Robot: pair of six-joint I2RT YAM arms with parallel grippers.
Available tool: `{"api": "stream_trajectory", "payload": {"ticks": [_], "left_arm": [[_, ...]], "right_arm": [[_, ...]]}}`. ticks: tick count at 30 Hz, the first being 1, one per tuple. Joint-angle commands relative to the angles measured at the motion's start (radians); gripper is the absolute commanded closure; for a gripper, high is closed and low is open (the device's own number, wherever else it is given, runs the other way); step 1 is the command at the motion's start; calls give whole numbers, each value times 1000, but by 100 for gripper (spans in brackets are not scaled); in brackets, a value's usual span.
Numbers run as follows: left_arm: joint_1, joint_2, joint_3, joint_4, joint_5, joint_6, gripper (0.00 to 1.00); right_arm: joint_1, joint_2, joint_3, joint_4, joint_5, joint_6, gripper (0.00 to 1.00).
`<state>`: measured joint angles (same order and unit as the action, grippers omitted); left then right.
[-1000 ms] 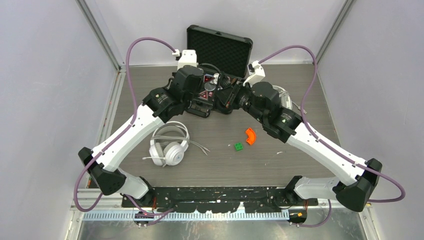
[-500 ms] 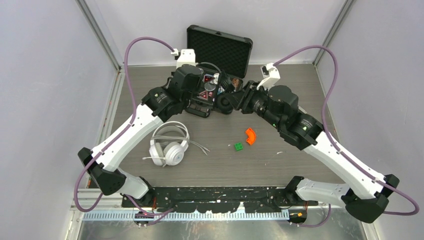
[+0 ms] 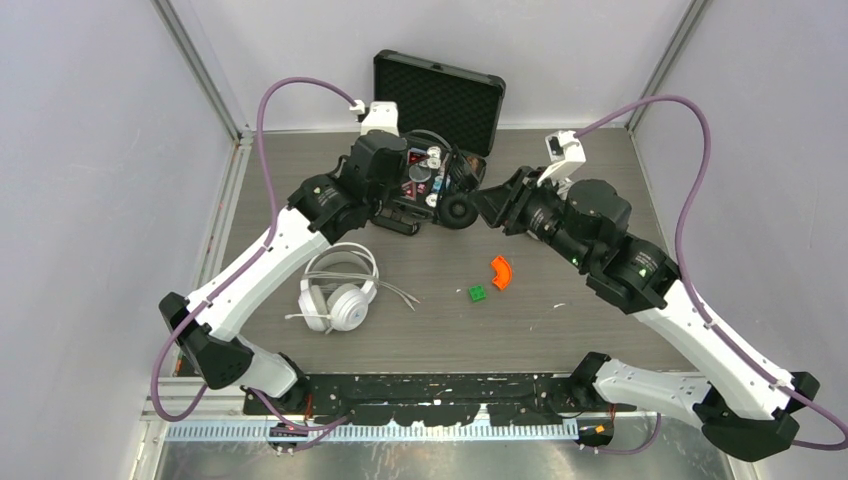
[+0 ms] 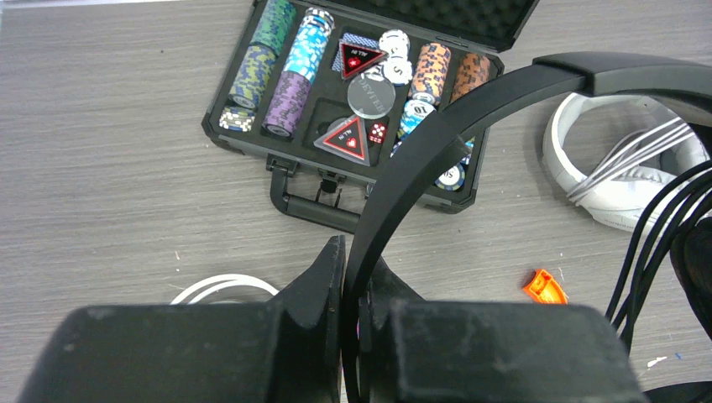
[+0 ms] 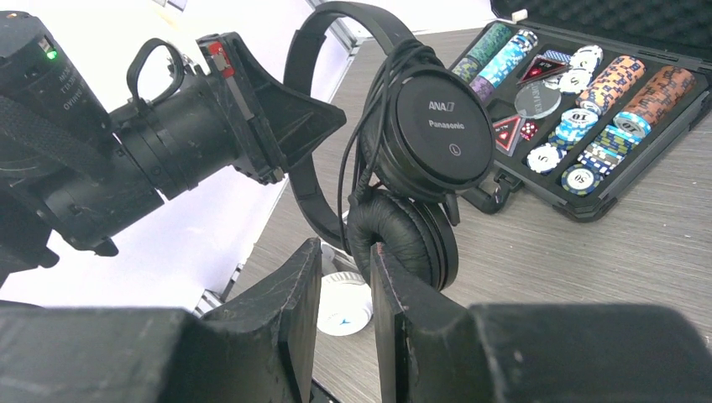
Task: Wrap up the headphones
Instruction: Place the headphones at the center of the board.
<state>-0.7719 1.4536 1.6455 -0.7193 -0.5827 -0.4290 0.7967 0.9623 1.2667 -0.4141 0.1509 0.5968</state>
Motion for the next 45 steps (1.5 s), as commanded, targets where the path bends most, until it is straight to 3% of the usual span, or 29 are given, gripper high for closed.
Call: {"api": "stream_trajectory", "payload": {"ticks": [1,9,26,28,33,45], "left_arm": [[3,-28,-16,88,27,-28,100],[3,-28,-19,87,30,-31,100],[3,-33,-21,95,24,-20,100],[3,-34,-21,96,22,-18,100],[3,-30,-20,92,13,-21,100],[3,-3,27,50,3,-45,100]], "right_arm": [[-2,30,37,57,-8,28,67],[-1,132,74,91,19,84,67],[-1,190,126,5,118,69,75],[-1,196,132,-2,116,70,78],[-1,198,124,27,63,85,99],[6,212,38,114,-16,158,100]]}}
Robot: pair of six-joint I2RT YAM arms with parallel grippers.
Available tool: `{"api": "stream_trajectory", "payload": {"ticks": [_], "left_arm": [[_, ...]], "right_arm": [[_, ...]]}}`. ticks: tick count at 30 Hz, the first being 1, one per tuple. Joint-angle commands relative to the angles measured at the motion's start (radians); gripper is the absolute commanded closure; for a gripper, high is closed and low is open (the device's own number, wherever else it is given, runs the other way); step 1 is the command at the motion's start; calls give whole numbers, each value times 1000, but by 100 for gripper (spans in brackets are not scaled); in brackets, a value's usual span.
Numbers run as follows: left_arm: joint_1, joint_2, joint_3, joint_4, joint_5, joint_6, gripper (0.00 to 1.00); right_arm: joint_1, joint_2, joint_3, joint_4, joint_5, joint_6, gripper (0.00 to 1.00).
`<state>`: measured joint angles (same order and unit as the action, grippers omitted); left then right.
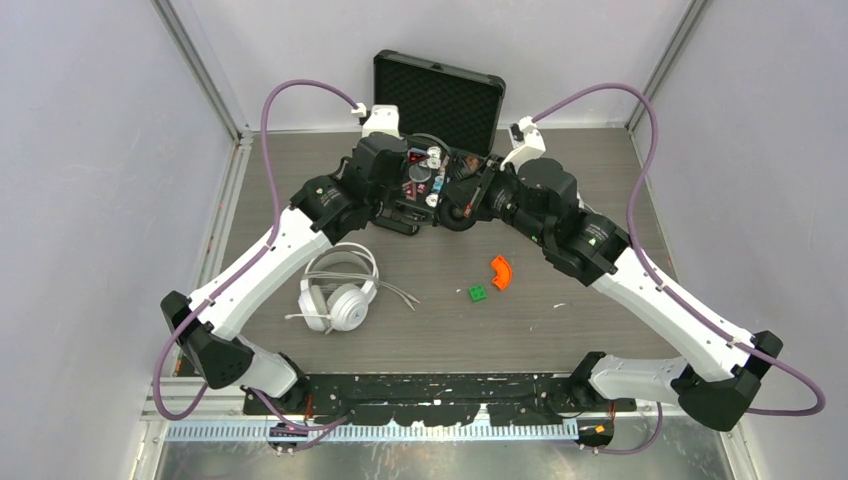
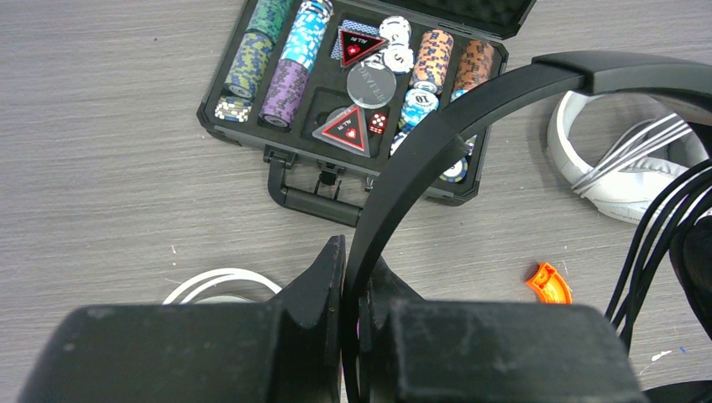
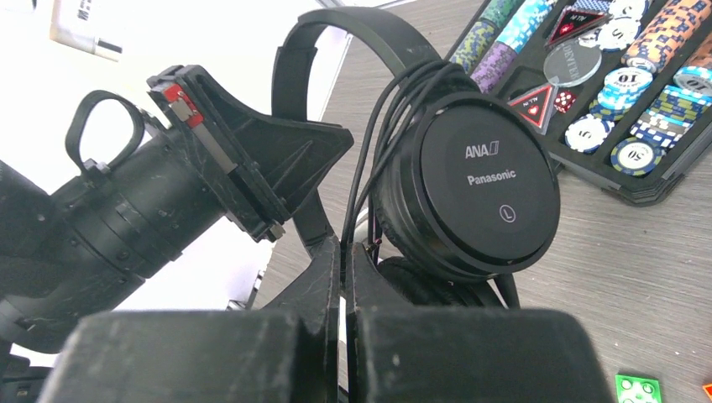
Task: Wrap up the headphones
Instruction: Place the headphones at the center of the board, then reset both arms
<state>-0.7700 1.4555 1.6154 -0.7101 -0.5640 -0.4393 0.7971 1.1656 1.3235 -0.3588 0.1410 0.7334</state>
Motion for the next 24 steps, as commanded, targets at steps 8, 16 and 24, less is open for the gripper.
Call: {"api": "stream_trajectory", "payload": {"ticks": [8,16,24], "left_arm": [[1,-19,54,45,31,-56,100],[1,-18,58,37,33,-59,100],[1,-15,38,36,18,-45,100]], "right_arm": [[5,7,-81,82,39,-1,99],[12,-3,-63,32,110,-67,92],[14,-56,-61,36,109,-81,82]]}}
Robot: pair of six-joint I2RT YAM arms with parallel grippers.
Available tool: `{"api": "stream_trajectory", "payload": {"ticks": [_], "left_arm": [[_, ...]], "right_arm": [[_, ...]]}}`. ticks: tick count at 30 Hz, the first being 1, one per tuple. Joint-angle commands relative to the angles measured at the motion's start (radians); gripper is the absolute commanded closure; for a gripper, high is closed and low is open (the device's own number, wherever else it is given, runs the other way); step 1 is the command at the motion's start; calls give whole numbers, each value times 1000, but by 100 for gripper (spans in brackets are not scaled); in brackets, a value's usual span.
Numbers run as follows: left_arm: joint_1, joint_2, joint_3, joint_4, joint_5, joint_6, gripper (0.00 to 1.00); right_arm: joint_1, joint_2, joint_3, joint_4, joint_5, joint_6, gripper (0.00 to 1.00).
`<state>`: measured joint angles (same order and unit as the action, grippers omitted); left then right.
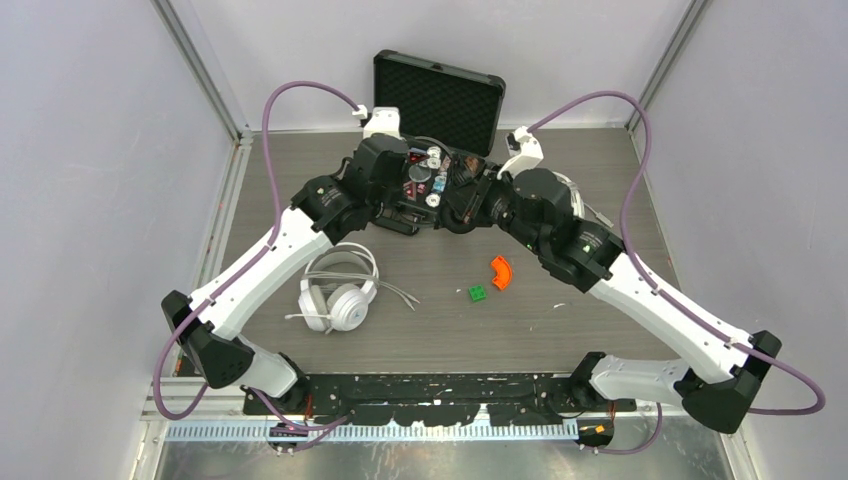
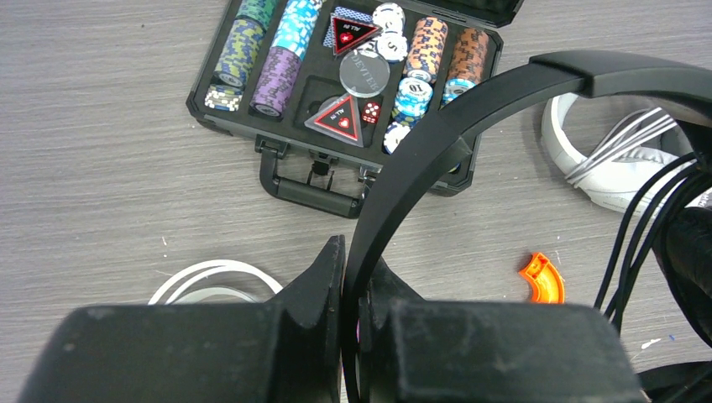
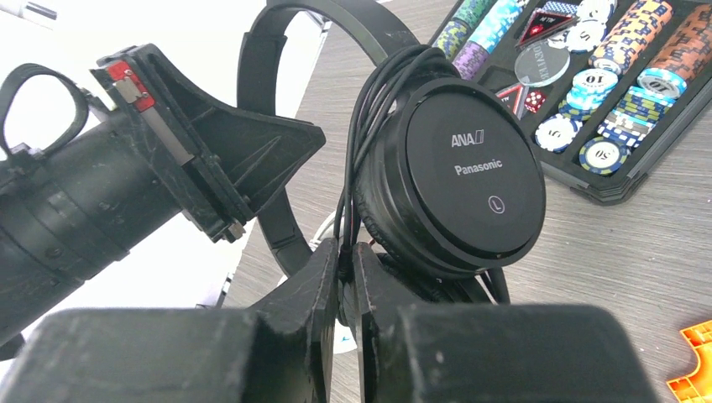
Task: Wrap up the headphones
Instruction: Reset both arms
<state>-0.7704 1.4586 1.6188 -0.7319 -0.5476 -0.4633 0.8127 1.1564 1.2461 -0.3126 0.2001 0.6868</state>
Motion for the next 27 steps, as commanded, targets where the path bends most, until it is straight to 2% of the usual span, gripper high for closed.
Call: {"api": "stream_trajectory", "payload": {"ticks": [1,11,17,22,24,26,27], "left_arm": [[2,-18,34,58,0,-18,100],[2,-16,33,58,-12,-2,100],[2,-5,18,40,5,8,100],[2,-14,-49,36,55,5,100],[2,-15,-79,33,86,3,100],[0,-18,-118,40,124,3,100],[-3,-18,-141,44,137,-2,100]], "right_arm": [[-1,-52,16,-7,49,-35,80],[-1,-80,33,-17,47,-38,76],[-1,-121,69,-53,-44,-46,71],[-2,-206,74,-107,-70,-67,58],[-1,-252,58,-117,-55,-72,49],[-1,-295,55,-142,-19,-83,35],[-2,-312,55,-166,0,-91,32]]}}
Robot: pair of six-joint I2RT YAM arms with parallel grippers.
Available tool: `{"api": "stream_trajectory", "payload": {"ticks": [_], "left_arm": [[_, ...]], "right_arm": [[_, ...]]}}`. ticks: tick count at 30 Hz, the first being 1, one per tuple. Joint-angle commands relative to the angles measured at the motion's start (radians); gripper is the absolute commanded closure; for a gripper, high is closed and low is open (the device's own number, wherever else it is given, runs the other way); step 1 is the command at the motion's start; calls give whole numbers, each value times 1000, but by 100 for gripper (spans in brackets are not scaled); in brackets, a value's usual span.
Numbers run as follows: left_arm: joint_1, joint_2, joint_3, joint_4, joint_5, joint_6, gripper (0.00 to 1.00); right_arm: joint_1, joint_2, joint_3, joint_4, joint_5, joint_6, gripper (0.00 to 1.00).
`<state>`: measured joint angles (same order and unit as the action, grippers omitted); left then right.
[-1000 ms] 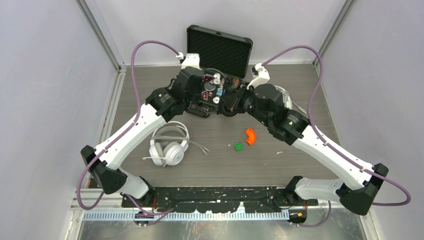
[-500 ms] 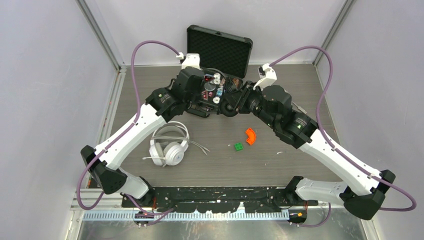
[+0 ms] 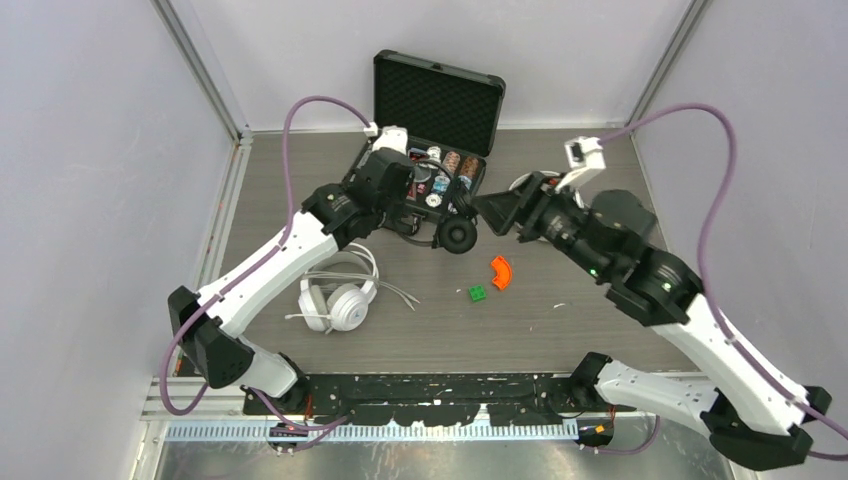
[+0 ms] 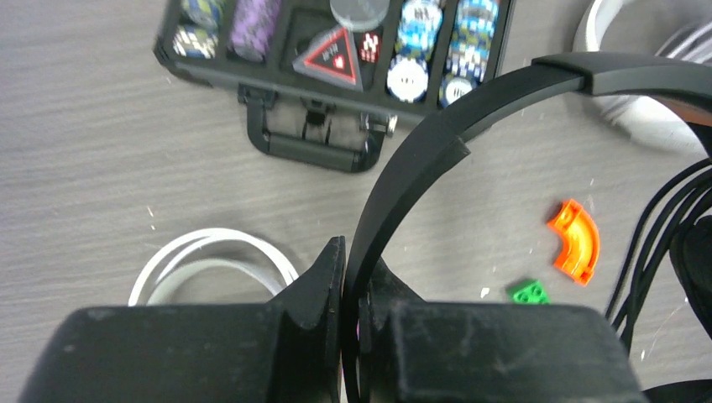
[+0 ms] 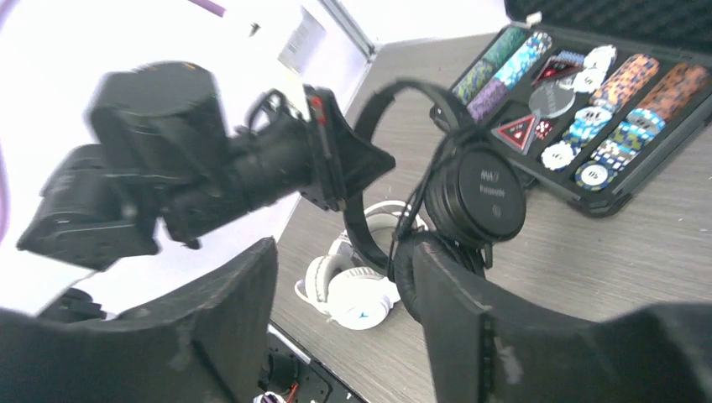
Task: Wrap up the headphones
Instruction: Reset both arms
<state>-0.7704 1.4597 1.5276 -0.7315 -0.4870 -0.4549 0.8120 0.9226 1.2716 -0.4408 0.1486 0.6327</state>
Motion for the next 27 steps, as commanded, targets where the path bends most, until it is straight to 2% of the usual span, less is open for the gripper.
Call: {"api": "stream_trajectory", "payload": {"ticks": [1,5,8,15,19,27], "left_arm": [[-7,-18,-72,51,86,-15,100],[-27,9,-165,100,117,-37,100],[-29,47,-213,138,195,-16,100],[-29,163,-287,273,392,133,100],[-30,225,-262,245,543,254,100],[-55,232,-369,336,520,317,100]], "right_arm": [[-1,-95,30,-57,76,-45,31],[-1,-159,20,-98,142,-59,30],[-1,-184,15,-116,144,-55,30],[-1,-222,-4,-143,152,-44,30],[-1,-239,-6,-154,151,-44,30],[-1,-270,-15,-162,186,-52,30]]}}
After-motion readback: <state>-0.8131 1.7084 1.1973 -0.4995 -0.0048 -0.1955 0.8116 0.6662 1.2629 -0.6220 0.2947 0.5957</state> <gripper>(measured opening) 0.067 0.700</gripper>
